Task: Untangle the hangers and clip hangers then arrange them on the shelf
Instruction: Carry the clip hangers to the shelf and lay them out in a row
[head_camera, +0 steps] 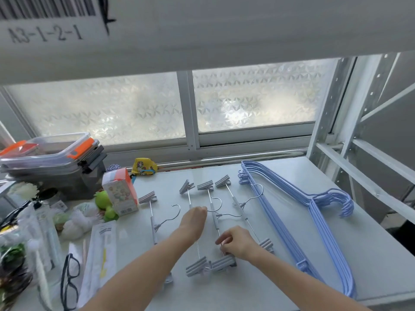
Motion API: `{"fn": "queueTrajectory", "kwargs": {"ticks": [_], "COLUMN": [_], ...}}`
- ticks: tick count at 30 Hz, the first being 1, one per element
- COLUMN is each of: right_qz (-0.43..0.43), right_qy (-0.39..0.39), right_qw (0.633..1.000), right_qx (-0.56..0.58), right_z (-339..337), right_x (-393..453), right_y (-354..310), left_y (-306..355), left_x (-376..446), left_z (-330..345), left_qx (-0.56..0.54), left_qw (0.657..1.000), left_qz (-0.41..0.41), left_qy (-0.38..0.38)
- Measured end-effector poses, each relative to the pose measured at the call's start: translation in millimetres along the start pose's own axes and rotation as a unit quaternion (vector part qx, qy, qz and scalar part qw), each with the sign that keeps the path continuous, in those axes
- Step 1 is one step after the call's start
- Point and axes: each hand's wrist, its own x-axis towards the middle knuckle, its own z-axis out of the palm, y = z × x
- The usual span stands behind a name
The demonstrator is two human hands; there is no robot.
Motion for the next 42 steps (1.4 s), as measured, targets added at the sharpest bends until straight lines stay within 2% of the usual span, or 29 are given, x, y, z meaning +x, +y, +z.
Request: {"fn": "queueTrajectory", "kwargs": {"ticks": [5, 7, 9, 10, 13, 16, 20, 23, 35, 42], "right_qz": [-0.003, -0.017, -0.023, -0.021, 0.024, 0.068, 0.083, 0.088, 0.059, 0.09], "right_qy": [0.017, 0.109, 0.226, 0.245, 0.161, 0.105, 0.108, 0.1, 0.126, 0.051], "right_qw": [1.0, 0.994, 0.972, 0.962, 0.945, 0.935, 0.944, 0.958, 0.979, 0.982], "right_qx": [0.018, 0.026, -0.06, -0.117, -0.285, -0.332, -0.3, -0.252, -0.146, -0.156], "right_z": [-1.8, -10.4, -28.5, -38.1, -52.2, -47.2, -43.9, -44.2, -53.0, -39.1], "right_x": [-3.5, -3.9, -0.1, 1.5, 5.7, 8.3, 14.4, 17.1, 15.3, 13.9], "right_y": [-3.4, -3.3, 2.4, 6.1, 11.5, 12.5, 15.5, 13.4, 7.7, 8.4], "left_y": [6.3, 7.7, 11.7, 15.4, 31.7, 52.0, 64.6, 60.8, 32.4, 24.5], "left_x": [0.8, -1.1, -4.2, -7.1, -15.4, -11.5, 11.0, 15.3, 10.6, 9.2], "left_z": [6.9, 9.6, 12.7, 12.8, 9.9, 0.2, 5.2, 10.4, 26.7, 30.0], "left_qx": [0.016, 0.025, 0.0, -0.009, 0.007, 0.09, 0.127, 0.106, -0.044, -0.088], "left_qw": [1.0, 0.999, 0.995, 0.992, 0.973, 0.971, 0.984, 0.99, 0.994, 0.987], "left_qz": [0.004, 0.006, 0.024, 0.042, 0.123, 0.151, 0.117, 0.093, 0.035, 0.03], "left_qy": [-0.001, 0.042, 0.099, 0.121, 0.197, 0.164, 0.036, 0.02, 0.093, 0.129]}}
